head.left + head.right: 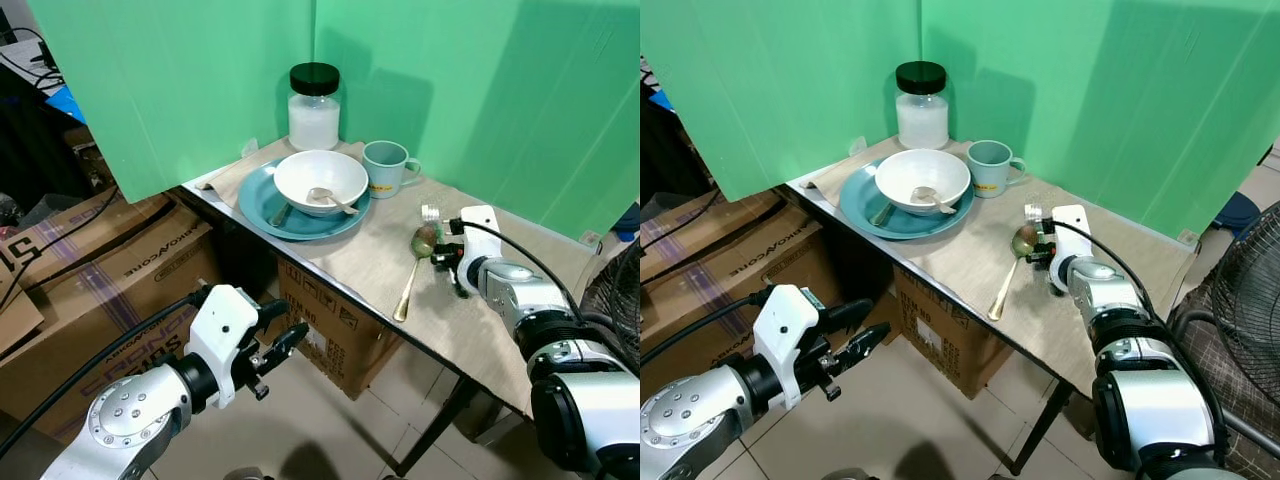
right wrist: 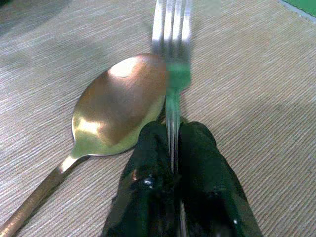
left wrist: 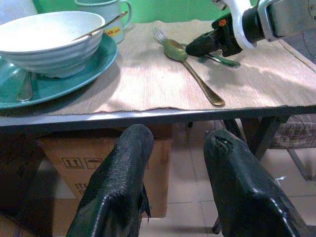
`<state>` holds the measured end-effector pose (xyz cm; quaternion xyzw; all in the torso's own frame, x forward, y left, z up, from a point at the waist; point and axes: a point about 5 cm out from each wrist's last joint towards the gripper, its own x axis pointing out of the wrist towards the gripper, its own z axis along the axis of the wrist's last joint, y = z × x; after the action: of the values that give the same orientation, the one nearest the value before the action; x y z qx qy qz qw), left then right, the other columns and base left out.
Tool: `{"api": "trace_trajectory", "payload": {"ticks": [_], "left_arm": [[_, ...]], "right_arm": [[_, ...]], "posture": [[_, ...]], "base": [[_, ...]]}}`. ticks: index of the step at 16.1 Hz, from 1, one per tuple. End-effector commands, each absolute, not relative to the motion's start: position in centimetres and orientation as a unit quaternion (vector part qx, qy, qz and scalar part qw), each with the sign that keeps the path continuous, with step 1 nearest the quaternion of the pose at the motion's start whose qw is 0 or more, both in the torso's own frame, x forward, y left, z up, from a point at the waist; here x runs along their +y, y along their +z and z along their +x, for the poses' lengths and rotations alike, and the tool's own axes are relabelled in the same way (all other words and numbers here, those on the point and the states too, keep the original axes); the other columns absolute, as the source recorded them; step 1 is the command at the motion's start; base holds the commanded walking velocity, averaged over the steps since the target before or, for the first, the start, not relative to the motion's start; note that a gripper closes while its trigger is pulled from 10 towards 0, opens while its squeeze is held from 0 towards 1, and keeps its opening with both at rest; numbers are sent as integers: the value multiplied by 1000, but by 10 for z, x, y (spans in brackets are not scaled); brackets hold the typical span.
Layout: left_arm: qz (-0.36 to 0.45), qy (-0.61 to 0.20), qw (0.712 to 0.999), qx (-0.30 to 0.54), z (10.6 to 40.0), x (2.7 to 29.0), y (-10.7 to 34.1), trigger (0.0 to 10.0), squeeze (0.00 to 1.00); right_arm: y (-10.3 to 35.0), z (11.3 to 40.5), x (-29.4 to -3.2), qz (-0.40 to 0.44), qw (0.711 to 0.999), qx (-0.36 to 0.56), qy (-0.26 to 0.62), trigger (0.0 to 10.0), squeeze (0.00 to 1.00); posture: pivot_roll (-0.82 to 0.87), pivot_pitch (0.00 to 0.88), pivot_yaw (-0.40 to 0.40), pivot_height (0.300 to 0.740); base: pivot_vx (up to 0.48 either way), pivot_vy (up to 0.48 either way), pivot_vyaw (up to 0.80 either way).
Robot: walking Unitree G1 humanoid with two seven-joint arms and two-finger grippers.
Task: Setting the table
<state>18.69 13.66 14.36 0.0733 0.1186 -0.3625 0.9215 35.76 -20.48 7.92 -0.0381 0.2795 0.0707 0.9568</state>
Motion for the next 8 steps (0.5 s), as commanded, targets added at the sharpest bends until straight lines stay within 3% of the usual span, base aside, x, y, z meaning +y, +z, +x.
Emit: {"api": "trace_trajectory", "payload": {"ticks": [1, 8], "left_arm": [[77, -359, 923, 113, 189, 138, 146, 10000, 0], [87, -326, 938, 83, 200, 141, 152, 10000, 0]], "right_arm": [[77, 356, -211, -27, 955, 289, 51, 0, 0], [133, 365, -219, -13, 986, 163, 34, 0, 0]], "posture": [[84, 0, -15, 740], [72, 0, -9, 740]], "base": [[0, 0, 0], [0, 0, 0]]}}
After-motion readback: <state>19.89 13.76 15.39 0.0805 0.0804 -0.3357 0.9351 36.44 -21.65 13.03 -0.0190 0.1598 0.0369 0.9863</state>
